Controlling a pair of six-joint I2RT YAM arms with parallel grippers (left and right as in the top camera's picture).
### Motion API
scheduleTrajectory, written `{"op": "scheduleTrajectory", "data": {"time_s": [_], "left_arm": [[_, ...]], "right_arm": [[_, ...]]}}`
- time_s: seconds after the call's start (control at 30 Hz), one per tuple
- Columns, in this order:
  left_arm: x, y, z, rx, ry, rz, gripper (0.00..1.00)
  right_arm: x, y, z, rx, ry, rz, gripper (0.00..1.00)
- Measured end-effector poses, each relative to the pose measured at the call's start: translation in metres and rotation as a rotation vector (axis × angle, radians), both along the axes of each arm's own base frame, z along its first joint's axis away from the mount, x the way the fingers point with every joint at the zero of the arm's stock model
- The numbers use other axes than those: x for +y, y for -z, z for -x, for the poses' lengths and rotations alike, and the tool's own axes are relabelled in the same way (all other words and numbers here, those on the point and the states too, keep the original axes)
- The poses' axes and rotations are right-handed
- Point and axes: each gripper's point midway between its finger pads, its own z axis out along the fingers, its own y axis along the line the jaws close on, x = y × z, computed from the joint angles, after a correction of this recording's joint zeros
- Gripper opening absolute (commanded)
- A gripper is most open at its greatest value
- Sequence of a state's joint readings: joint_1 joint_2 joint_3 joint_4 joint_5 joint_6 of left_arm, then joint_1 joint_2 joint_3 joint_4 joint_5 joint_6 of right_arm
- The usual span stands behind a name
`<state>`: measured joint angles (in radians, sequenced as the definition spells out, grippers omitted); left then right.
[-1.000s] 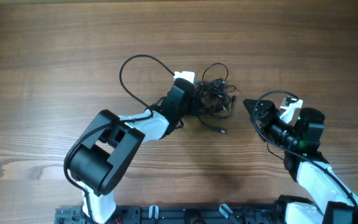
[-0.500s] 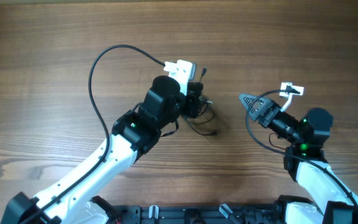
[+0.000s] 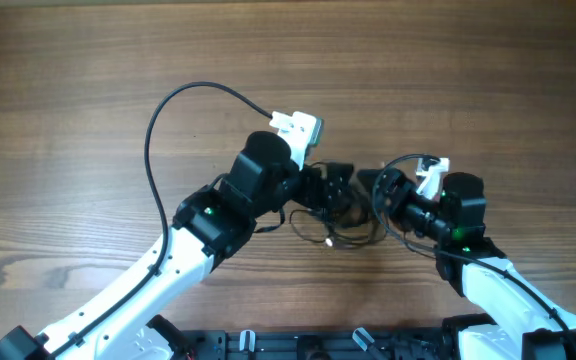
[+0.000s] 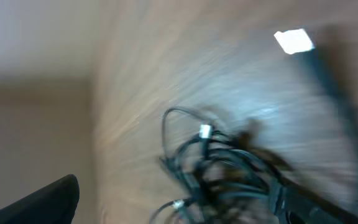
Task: Untangle cables
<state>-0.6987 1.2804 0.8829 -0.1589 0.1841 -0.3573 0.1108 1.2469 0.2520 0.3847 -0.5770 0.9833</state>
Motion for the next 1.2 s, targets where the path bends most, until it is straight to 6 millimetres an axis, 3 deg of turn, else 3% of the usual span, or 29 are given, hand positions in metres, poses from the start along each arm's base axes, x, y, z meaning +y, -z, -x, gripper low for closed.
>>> {"op": "scheduleTrajectory", "data": {"time_s": [0.1, 0.23, 0.33, 0.4, 0.57, 0.6, 0.67, 0.7, 0.73, 0.8, 0.97, 1.07, 1.1, 1.2], "left_arm": [[0.001, 0.024, 0.001, 0.089, -0.023, -0.031, 1.0], [-0.001, 0.063, -0.001, 0.24, -0.09, -0.046, 1.0], [-0.001, 0.094, -0.002, 0.382, -0.177, -0.038, 0.89], [-0.002, 0.115, 0.002, 0.522, -0.272, -0.007, 0.9], [-0.014, 0.142, 0.021, 0.748, -0.387, 0.049, 0.82], [-0.018, 0.144, 0.026, 0.77, -0.391, 0.05, 0.78], [-0.024, 0.155, 0.036, 0.825, -0.414, 0.043, 0.59], [-0.025, 0.161, 0.04, 0.844, -0.43, 0.032, 0.4], [-0.025, 0.167, 0.042, 0.857, -0.447, 0.021, 0.32], [-0.023, 0.18, 0.044, 0.886, -0.483, 0.004, 0.04], [-0.012, 0.182, 0.027, 0.892, -0.541, 0.037, 0.04], [0.015, 0.169, -0.005, 0.873, -0.629, 0.112, 0.04], [0.03, 0.157, -0.022, 0.85, -0.671, 0.162, 0.12], [0.044, 0.139, -0.038, 0.824, -0.718, 0.232, 0.63]], "right_arm": [[-0.013, 0.011, -0.003, 0.061, 0.094, 0.018, 1.0], [-0.02, 0.006, -0.009, 0.044, 0.132, 0.01, 1.0], [-0.02, 0.004, -0.01, 0.034, 0.132, 0.008, 1.0], [-0.019, 0.001, -0.01, 0.025, 0.131, 0.007, 1.0], [-0.019, 0.002, -0.01, 0.028, 0.129, 0.006, 1.0], [-0.019, 0.002, -0.009, 0.03, 0.128, 0.005, 1.0], [-0.019, 0.003, -0.008, 0.035, 0.125, 0.005, 1.0], [-0.019, 0.004, -0.007, 0.042, 0.125, 0.005, 1.0], [-0.019, 0.005, -0.007, 0.046, 0.125, 0.006, 1.0], [-0.018, 0.005, -0.006, 0.047, 0.118, 0.008, 1.0], [-0.015, 0.005, -0.004, 0.044, 0.094, 0.006, 1.0], [-0.012, 0.004, -0.002, 0.042, 0.071, -0.002, 1.0], [-0.01, 0.003, -0.001, 0.04, 0.059, -0.008, 1.0], [-0.002, -0.003, 0.002, 0.031, 0.014, -0.042, 1.0]]}}
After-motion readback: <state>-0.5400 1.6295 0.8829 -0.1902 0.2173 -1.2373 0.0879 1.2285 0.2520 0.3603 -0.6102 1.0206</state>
